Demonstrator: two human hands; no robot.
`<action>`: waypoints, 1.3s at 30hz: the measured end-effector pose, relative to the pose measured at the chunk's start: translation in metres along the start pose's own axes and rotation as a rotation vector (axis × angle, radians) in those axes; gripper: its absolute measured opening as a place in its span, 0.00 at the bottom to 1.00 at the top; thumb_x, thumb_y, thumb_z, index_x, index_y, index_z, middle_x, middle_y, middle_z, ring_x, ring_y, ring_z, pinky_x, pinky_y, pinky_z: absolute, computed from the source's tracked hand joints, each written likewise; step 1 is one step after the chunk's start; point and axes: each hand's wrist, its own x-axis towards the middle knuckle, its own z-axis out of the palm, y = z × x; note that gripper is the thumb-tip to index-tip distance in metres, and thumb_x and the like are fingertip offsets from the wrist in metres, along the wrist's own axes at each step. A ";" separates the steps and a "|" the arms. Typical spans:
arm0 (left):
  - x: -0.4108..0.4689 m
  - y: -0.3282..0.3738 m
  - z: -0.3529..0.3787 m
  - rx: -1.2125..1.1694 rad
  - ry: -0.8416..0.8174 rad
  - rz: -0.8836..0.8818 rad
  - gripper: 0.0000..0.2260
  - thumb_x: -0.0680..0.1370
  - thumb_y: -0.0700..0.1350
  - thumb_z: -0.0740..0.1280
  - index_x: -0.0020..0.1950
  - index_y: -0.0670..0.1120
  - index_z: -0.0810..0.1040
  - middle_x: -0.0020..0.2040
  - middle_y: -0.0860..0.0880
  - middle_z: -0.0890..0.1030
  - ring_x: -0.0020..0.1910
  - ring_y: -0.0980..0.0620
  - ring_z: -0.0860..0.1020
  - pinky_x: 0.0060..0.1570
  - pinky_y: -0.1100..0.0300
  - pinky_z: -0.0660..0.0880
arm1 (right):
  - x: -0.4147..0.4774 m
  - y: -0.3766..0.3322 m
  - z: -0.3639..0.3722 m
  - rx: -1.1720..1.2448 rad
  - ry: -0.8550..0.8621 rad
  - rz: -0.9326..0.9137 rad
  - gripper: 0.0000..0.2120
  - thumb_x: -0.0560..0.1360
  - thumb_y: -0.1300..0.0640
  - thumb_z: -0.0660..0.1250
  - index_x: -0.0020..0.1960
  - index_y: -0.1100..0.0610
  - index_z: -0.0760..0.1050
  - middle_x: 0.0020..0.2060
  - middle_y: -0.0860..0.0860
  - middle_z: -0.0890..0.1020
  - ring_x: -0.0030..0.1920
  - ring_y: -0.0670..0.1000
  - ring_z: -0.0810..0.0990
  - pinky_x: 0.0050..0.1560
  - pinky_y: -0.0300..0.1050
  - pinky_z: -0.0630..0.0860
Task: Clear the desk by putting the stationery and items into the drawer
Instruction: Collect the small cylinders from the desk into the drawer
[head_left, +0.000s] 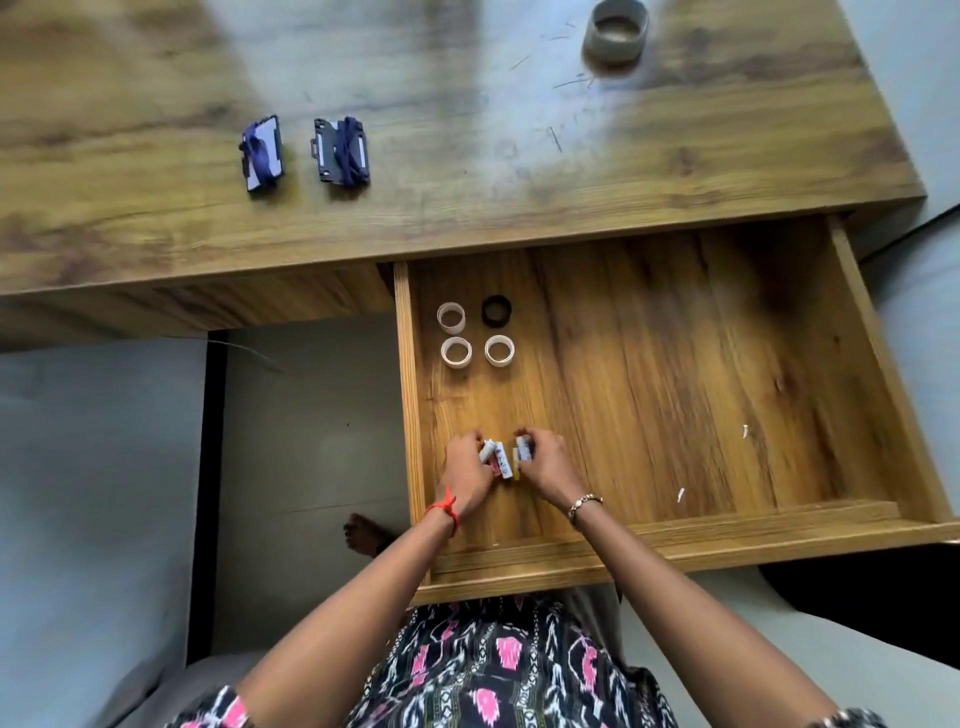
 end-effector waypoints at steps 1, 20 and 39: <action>0.000 -0.001 0.000 0.023 0.005 -0.006 0.17 0.74 0.35 0.65 0.62 0.38 0.70 0.62 0.40 0.71 0.60 0.44 0.71 0.56 0.57 0.67 | 0.001 0.001 -0.001 -0.004 0.000 -0.004 0.19 0.71 0.71 0.62 0.62 0.65 0.72 0.57 0.61 0.78 0.59 0.58 0.75 0.60 0.42 0.70; 0.004 -0.021 -0.003 0.167 -0.055 0.045 0.31 0.71 0.38 0.71 0.70 0.40 0.61 0.66 0.41 0.62 0.64 0.42 0.69 0.64 0.50 0.67 | 0.007 0.004 0.008 -0.204 -0.159 -0.218 0.27 0.69 0.64 0.71 0.65 0.60 0.65 0.59 0.55 0.64 0.51 0.48 0.69 0.54 0.42 0.72; 0.011 -0.032 0.005 0.493 -0.032 0.266 0.28 0.77 0.35 0.62 0.74 0.46 0.56 0.70 0.43 0.59 0.61 0.42 0.69 0.59 0.51 0.73 | 0.011 0.010 0.010 -0.279 -0.182 -0.285 0.24 0.71 0.64 0.69 0.64 0.61 0.65 0.59 0.56 0.65 0.48 0.48 0.70 0.47 0.39 0.72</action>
